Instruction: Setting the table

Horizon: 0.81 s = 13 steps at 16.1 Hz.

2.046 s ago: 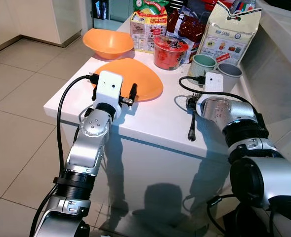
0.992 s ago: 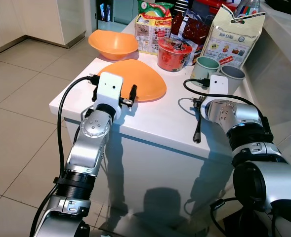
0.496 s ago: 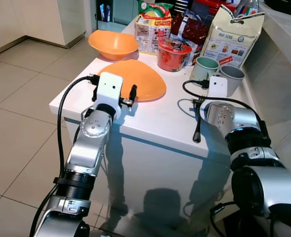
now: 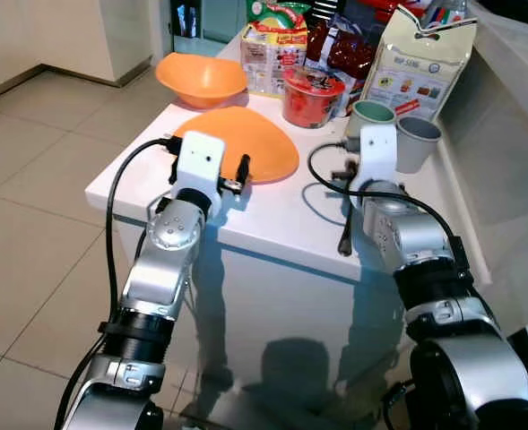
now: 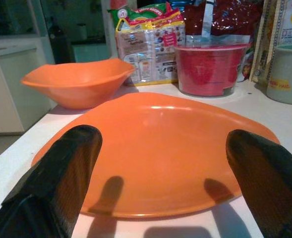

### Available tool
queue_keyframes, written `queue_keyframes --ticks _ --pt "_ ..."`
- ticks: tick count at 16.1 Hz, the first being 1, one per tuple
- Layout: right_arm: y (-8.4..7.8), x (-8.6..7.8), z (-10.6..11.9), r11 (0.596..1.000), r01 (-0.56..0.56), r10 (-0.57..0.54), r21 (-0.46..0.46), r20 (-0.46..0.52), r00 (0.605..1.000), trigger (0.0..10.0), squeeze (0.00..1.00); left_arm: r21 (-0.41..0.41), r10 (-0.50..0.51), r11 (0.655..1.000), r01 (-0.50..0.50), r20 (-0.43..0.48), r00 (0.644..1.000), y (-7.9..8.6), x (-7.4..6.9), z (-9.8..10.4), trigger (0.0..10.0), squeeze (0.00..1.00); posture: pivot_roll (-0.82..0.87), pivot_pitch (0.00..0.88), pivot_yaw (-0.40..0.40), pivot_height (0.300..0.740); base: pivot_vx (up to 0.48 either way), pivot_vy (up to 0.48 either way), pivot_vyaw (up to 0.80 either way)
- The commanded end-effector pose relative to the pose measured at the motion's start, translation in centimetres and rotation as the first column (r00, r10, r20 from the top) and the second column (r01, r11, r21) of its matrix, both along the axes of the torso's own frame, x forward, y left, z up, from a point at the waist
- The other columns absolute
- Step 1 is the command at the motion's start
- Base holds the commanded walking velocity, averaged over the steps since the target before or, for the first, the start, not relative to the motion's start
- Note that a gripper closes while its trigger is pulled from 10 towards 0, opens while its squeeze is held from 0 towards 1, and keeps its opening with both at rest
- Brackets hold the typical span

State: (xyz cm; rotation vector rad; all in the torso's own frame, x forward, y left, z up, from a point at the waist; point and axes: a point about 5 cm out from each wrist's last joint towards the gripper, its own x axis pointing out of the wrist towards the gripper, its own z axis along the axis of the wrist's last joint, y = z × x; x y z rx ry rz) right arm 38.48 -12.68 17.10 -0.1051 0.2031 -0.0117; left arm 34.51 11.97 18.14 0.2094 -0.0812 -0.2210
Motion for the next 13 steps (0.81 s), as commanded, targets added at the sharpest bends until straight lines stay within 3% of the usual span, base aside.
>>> queue_keyframes --ticks 1,6,7,9,12,13 --pt "-0.3 -0.2 0.2 1.0 0.007 -0.006 -0.026 0.04 0.999 0.0 0.0 0.009 -0.021 1.0 0.021 0.011 1.0 -0.4 0.1 0.6 10.0 0.0 0.16 0.0 -0.118 0.74 0.0 0.0 0.0" --pt "0.2 -0.7 -0.5 0.998 -0.001 0.006 -0.068 0.061 0.998 0.0 0.0 0.015 -0.019 1.0 0.019 0.012 1.0 -0.2 0.1 0.8 10.0 0.0 0.17 0.0 -0.11 0.74 0.0 0.0 0.0" --pt "0.2 -0.8 -1.1 0.998 0.012 -0.011 -0.062 0.02 1.0 10.0 0.0 0.016 -0.019 1.0 0.019 0.013 1.0 -0.2 0.1 0.8 10.0 0.0 0.17 0.0 -0.11 0.74 0.0 0.0 0.0" --pt "0.3 -0.8 -1.3 0.999 0.042 -0.043 -0.024 -0.039 0.998 10.0 0.0 0.019 -0.018 1.0 0.018 0.012 1.0 -0.1 0.1 0.8 10.0 0.0 0.18 0.0 -0.104 0.74 0.0 0.0 0.0" --pt "0.3 -0.7 0.3 0.999 0.049 -0.049 -0.02 0.004 0.999 10.0 0.0 0.022 -0.018 1.0 0.018 0.012 1.0 0.0 0.1 0.9 10.0 0.0 0.17 0.0 -0.102 0.74 0.0 0.0 0.0" --pt "0.3 -0.8 0.4 0.999 0.051 -0.051 -0.008 0.004 0.999 10.0 1.0 0.022 -0.02 1.0 0.019 0.012 1.0 -0.1 0.1 0.9 10.0 0.0 0.17 0.0 -0.102 0.74 0.0 0.0 0.0"
